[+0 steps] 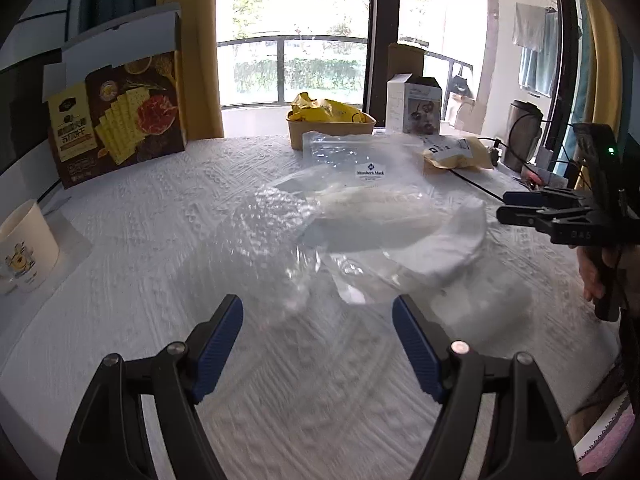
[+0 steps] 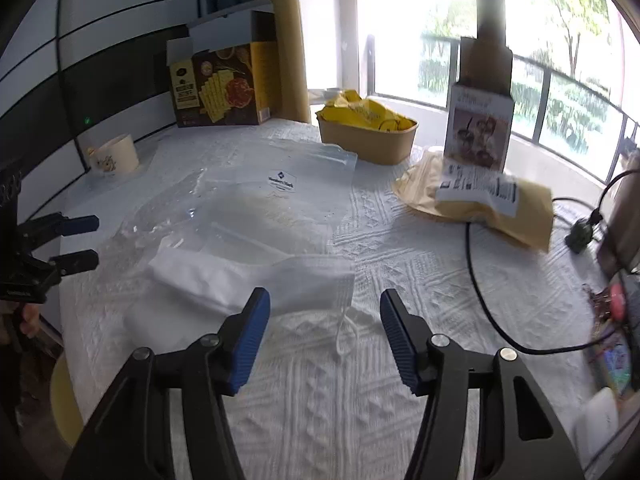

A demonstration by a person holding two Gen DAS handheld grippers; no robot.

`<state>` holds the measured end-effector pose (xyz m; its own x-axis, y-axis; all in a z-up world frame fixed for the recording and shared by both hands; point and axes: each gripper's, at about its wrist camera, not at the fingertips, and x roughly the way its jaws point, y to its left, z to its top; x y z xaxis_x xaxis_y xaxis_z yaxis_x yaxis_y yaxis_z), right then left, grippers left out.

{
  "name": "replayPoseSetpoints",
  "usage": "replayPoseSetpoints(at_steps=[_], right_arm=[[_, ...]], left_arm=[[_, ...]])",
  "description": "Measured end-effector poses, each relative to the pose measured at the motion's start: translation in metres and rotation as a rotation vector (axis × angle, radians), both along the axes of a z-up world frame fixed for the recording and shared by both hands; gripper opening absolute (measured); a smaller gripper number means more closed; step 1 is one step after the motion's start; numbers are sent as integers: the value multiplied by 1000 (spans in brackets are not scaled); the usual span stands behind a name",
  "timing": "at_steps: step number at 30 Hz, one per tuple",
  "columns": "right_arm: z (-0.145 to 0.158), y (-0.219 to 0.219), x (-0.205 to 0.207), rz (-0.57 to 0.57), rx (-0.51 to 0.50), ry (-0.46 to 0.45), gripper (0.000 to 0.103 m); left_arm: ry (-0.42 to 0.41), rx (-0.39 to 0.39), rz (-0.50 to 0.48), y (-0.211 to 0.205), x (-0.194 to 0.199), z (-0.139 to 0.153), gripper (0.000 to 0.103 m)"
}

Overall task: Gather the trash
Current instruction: 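Grasp the white face mask with the right gripper while the left gripper grasps a clear plastic bag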

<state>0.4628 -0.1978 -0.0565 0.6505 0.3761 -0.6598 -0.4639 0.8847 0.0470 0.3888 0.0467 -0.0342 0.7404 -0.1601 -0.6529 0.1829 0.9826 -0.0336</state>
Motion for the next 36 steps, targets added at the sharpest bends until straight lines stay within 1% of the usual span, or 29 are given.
replayPoseSetpoints(at_steps=[2,3,6,8,11,16,18,19,20,21,22,23,24,26,27,28,31,33,36], right_arm=[[-4,2,10,-7,14,21,58],[-7,4,15,-8,21,39,61],[-15,9,26,-6,45,82,64],[-17,11,29,-2,50,97,66],[-20,16,32,13,53,119,67],[-21,22,30,22,38,116,67],[-23,24,31,30,35,132,67],[-24,25,31,32,36,140,62],[-25,24,31,35,35,145,55],[-26,26,31,35,27,151,44],[-27,26,31,37,25,154,38],[-27,26,31,41,24,156,35],[-28,26,30,42,24,156,29],[-26,25,28,43,31,144,23],[-25,25,27,47,36,140,17],[-24,25,26,50,39,134,13],[-19,24,20,60,39,100,9],[-15,24,13,67,30,65,9],[-9,23,-1,68,2,8,8]], left_arm=[[-4,5,-4,0,8,-1,77],[-3,1,-7,2,14,-3,77],[28,-34,-3,7,27,-10,77],[47,-36,-7,8,34,-16,77],[62,-6,-8,6,39,-22,77],[60,0,-25,4,38,-22,77],[68,-2,-26,4,40,-24,77],[67,-2,-26,3,40,-23,75],[65,-1,-31,3,40,-23,70],[68,3,-33,1,40,-24,66],[74,6,-34,0,41,-25,64],[80,8,-36,-1,41,-26,58],[84,9,-39,-1,41,-27,54],[86,10,-44,-2,41,-27,50],[93,11,-46,-2,42,-28,47],[96,13,-46,-3,42,-29,46],[106,25,-52,-5,43,-30,43],[108,26,-50,-5,44,-30,38],[97,34,-54,-7,42,-29,37]])
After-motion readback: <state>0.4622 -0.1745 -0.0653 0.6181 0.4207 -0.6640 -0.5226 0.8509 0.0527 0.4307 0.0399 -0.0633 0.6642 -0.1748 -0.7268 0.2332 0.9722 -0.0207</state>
